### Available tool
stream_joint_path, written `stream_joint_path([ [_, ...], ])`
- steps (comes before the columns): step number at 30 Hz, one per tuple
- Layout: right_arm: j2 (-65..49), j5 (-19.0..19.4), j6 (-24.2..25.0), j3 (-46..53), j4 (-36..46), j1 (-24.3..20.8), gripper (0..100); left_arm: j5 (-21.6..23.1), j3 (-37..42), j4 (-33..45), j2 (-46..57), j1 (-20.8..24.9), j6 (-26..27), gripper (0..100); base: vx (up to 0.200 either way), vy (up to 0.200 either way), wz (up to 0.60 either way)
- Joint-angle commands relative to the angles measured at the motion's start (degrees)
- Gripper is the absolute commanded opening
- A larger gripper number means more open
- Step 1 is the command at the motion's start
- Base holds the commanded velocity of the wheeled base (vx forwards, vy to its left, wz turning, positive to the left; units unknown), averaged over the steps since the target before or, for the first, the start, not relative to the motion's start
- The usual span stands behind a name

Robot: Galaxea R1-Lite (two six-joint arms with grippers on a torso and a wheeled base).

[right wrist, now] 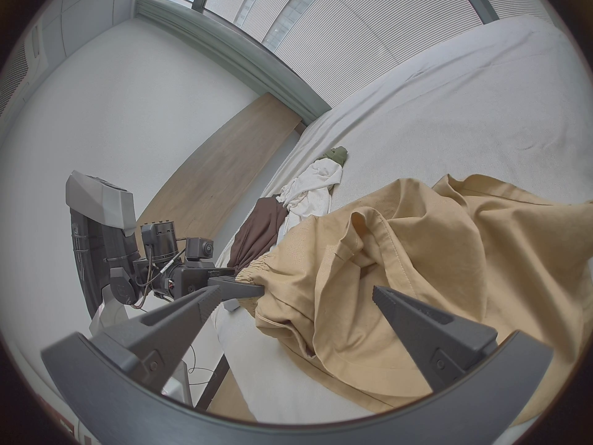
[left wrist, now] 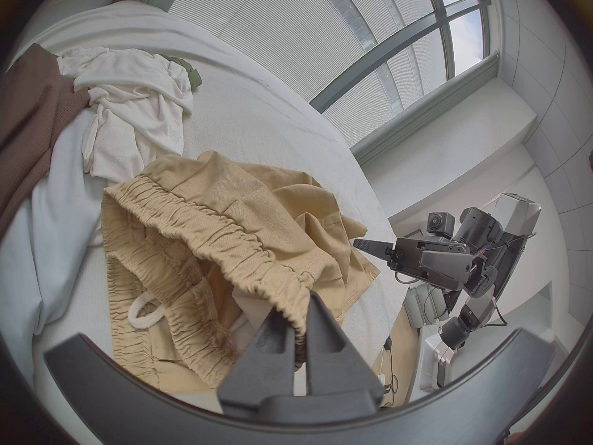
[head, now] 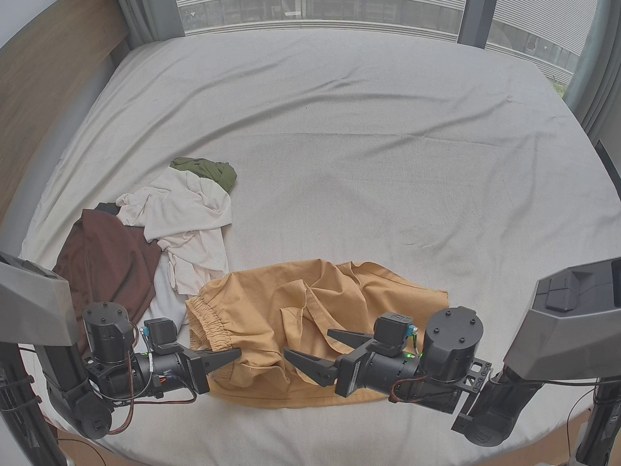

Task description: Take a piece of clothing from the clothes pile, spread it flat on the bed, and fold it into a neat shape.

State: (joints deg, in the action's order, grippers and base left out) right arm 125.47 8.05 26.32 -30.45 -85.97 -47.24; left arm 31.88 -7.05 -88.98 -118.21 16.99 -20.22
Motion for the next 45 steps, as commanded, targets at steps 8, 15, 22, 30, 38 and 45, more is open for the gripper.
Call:
stream_joint_path([
  [8, 1.27, 0.04, -0.04, -11.12, 11.61, 1.10, 100, -0.06, 0.19, -0.05, 1.93, -0.12, 0.01, 0, 0.000, 0.000, 0.00],
  [15, 4.17, -0.40, 0.05, -17.89, 15.22, 2.59, 100, -0.06, 0.45, -0.05, 2.28, -0.03, 0.19, 0, 0.000, 0.000, 0.00],
  [22, 6.99, -2.07, 0.05, -20.09, 15.22, 2.94, 0, -0.06, 0.45, -0.05, 2.11, 0.06, 0.19, 0, 0.000, 0.000, 0.00],
  [30, 6.90, -2.07, 0.75, -20.35, 13.37, 3.47, 0, -0.15, 0.37, -0.05, 1.67, -0.03, 0.19, 0, 0.000, 0.000, 0.00],
  [38, -1.98, -1.54, 4.79, -13.32, 10.91, 2.85, 0, -0.15, -0.07, -0.05, 1.67, -0.47, 0.10, 0, 0.000, 0.000, 0.00],
  [45, -9.63, 2.50, 9.98, -5.23, 10.82, 4.61, 0, -0.24, -0.78, -0.14, 1.58, -0.91, 0.10, 0, 0.000, 0.000, 0.00],
])
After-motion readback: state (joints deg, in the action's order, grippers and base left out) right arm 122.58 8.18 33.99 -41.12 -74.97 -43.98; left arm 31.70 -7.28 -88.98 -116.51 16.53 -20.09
